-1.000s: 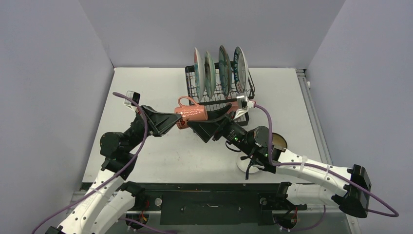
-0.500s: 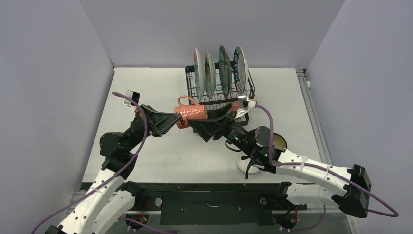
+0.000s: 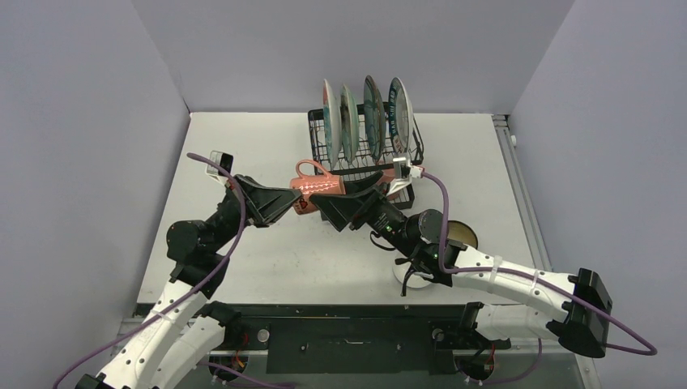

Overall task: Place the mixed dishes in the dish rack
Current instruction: Turn the cup upside down in the dish rack.

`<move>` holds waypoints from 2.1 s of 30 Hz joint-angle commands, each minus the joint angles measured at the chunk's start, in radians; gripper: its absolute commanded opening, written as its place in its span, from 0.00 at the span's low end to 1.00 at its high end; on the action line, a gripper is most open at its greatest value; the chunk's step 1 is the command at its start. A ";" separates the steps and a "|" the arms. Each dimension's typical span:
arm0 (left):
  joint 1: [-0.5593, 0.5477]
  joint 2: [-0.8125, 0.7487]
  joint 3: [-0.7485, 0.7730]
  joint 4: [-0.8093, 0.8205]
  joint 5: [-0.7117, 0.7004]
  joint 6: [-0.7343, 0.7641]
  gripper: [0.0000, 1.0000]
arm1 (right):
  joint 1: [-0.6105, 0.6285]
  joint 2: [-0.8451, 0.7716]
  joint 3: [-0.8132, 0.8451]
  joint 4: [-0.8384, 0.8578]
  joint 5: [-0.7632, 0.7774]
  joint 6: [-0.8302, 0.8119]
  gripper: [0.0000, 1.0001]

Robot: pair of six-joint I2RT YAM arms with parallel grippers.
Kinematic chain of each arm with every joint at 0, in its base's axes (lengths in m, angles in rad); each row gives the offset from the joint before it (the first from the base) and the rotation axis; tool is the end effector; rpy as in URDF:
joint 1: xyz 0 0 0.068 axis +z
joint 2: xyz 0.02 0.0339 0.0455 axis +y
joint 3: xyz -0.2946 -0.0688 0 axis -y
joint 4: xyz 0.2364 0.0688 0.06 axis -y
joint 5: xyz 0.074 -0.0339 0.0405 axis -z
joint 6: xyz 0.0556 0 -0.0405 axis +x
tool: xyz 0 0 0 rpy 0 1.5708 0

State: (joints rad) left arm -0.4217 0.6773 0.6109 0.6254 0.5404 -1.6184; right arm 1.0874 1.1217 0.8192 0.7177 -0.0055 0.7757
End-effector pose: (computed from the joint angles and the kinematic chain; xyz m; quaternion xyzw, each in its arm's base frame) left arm 0.1100 -0.0807 0.4068 -0.0701 0.5174 -0.7860 0.3309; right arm 0.1179 0.2252 0.4180 -0.0871 0.5392 0.6732 0.4985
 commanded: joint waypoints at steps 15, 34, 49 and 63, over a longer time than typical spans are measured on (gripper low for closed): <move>0.005 -0.009 -0.008 0.102 -0.003 -0.014 0.00 | 0.006 0.008 0.016 0.129 0.002 0.014 0.33; 0.006 -0.035 -0.030 0.030 -0.013 0.013 0.33 | 0.000 -0.076 -0.018 0.030 0.086 -0.048 0.20; 0.015 -0.089 0.001 -0.194 0.008 0.175 0.56 | -0.015 -0.230 -0.046 -0.284 0.163 -0.187 0.18; 0.027 -0.109 0.213 -0.874 -0.044 0.697 0.58 | -0.023 -0.306 -0.083 -0.642 0.272 -0.297 0.15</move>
State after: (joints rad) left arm -0.4019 0.5804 0.7212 0.0055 0.5415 -1.1698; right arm 1.0729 0.8391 0.7399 0.1268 0.2058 0.5232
